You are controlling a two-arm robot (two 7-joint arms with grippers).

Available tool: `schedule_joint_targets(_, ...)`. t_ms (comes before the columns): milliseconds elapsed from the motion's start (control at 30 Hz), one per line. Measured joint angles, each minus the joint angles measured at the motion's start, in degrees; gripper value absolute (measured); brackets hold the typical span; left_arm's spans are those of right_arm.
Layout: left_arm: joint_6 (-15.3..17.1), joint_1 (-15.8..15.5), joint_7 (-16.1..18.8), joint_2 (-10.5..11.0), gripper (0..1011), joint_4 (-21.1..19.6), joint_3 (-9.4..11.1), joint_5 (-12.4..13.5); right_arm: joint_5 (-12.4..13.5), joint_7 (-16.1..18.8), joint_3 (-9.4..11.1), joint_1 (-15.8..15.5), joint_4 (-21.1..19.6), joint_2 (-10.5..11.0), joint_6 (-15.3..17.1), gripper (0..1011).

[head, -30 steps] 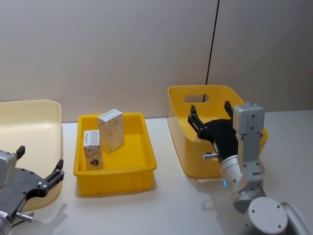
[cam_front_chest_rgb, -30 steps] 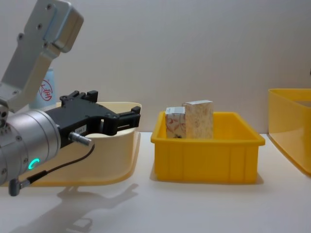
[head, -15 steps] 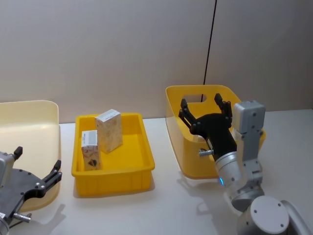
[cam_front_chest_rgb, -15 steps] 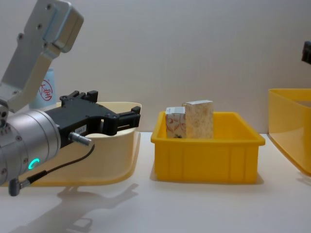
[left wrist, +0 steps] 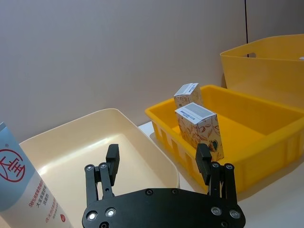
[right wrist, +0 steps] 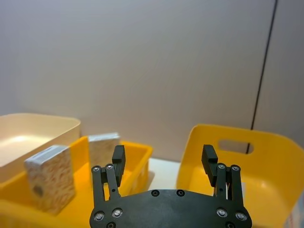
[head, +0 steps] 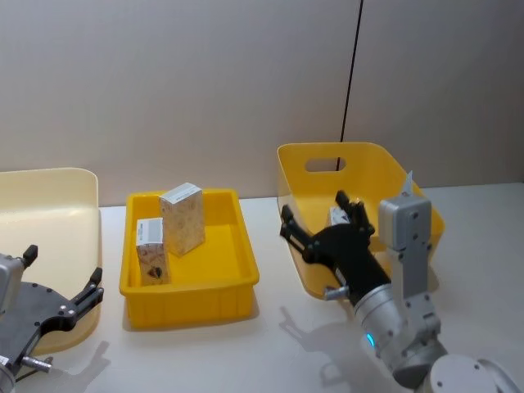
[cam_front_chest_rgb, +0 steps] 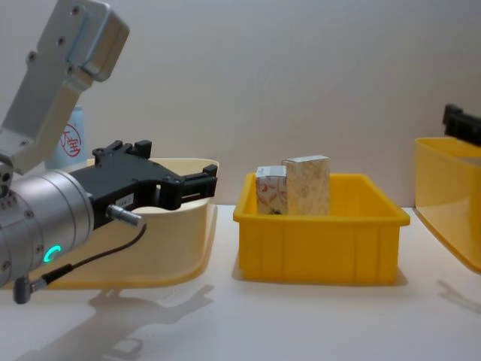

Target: Bimanual collaborative sorting of washing and personal care products

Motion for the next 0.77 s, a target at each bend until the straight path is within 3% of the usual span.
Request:
schedule_joint_targets(333, 0.0, 0.0, 0.0, 0.0, 1003, 0.0, 0.0, 0.0, 5.6, 1.0, -4.2, -4.3, -4.4, 5.1, 4.3, 1001)
schedule_joint_targets(767, 0.0, 0.0, 0.0, 0.0, 1003, 0.0, 0.0, 0.0, 7.2, 1.3, -5.4, -5.6, -5.7, 6.5, 5.5, 1001)
